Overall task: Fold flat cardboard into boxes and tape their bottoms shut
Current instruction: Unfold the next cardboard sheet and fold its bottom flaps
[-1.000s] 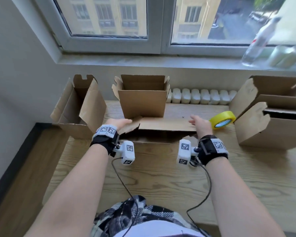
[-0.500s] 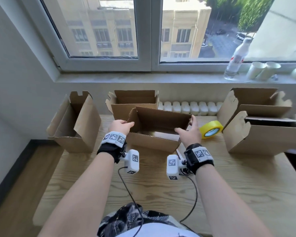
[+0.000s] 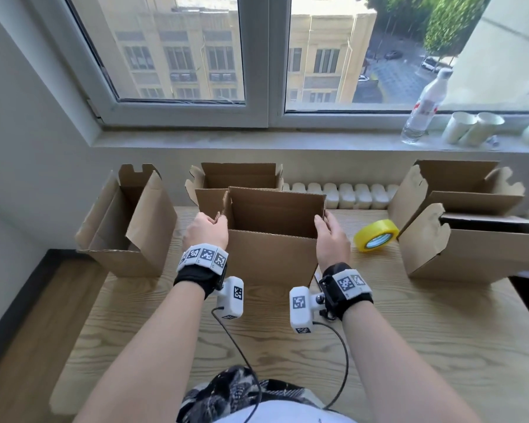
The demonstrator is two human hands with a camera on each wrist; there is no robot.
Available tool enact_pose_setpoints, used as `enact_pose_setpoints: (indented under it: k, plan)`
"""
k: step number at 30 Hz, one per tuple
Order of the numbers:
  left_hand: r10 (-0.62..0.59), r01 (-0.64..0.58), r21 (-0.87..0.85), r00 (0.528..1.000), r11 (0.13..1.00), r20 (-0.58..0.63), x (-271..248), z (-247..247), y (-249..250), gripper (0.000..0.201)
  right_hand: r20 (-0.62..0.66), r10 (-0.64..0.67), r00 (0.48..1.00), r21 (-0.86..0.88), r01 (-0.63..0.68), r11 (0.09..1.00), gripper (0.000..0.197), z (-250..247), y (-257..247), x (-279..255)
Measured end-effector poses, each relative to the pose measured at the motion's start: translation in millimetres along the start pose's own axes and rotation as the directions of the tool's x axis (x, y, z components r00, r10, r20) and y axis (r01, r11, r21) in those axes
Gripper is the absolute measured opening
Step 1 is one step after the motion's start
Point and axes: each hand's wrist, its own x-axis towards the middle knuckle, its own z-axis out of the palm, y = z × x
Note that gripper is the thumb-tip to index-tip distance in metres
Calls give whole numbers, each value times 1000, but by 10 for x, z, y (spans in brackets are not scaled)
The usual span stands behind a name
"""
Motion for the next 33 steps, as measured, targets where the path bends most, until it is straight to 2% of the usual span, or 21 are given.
enact_pose_setpoints:
  k: [3, 5, 7, 9, 11, 13, 16, 24, 26, 30, 33]
  plan:
    - [-32, 31, -55, 999, 998, -16, 6, 50, -64, 28, 19, -22, 1000, 20, 22, 1000, 46, 78, 58, -32]
    - [-69, 69, -212, 998, 975, 4, 17, 66, -82, 25, 23, -38, 999, 57, 37, 998, 44, 130, 49, -35]
    - [-82, 84, -423, 996, 902, 23, 31, 70, -91, 20, 41, -81, 996, 100, 76, 992, 42, 184, 36, -38]
    - [-34, 48, -614, 999, 788, 35, 40, 79, -125, 15, 58, -119, 991, 144, 110, 983, 45, 250, 65, -41]
    - [22, 29, -730, 998, 683, 60, 43, 81, -168, 14, 57, -126, 990, 197, 113, 974, 49, 306, 131, -43]
    - [73, 21, -746, 993, 666, 93, 38, 60, -197, 19, 54, -127, 990, 228, 112, 967, 51, 335, 178, -46]
    - [143, 1, -709, 979, 705, 144, 31, 39, -230, 30, 78, -116, 990, 257, 92, 962, 56, 355, 181, -39]
    - [188, -7, -730, 968, 683, 167, 68, 96, -321, 34, 84, -138, 987, 227, 116, 967, 52, 374, 178, -2]
    - [199, -36, -728, 970, 685, 139, 77, 122, -335, 35, 69, -142, 987, 166, 129, 978, 49, 366, 166, 11]
    - [254, -210, -659, 967, 722, -29, 120, 164, -323, 23, 16, -192, 981, 48, 191, 980, 45, 336, 144, 44]
    - [225, -181, -697, 974, 694, -29, 124, 177, -289, 19, -3, -187, 982, 95, 186, 978, 39, 310, 113, 31]
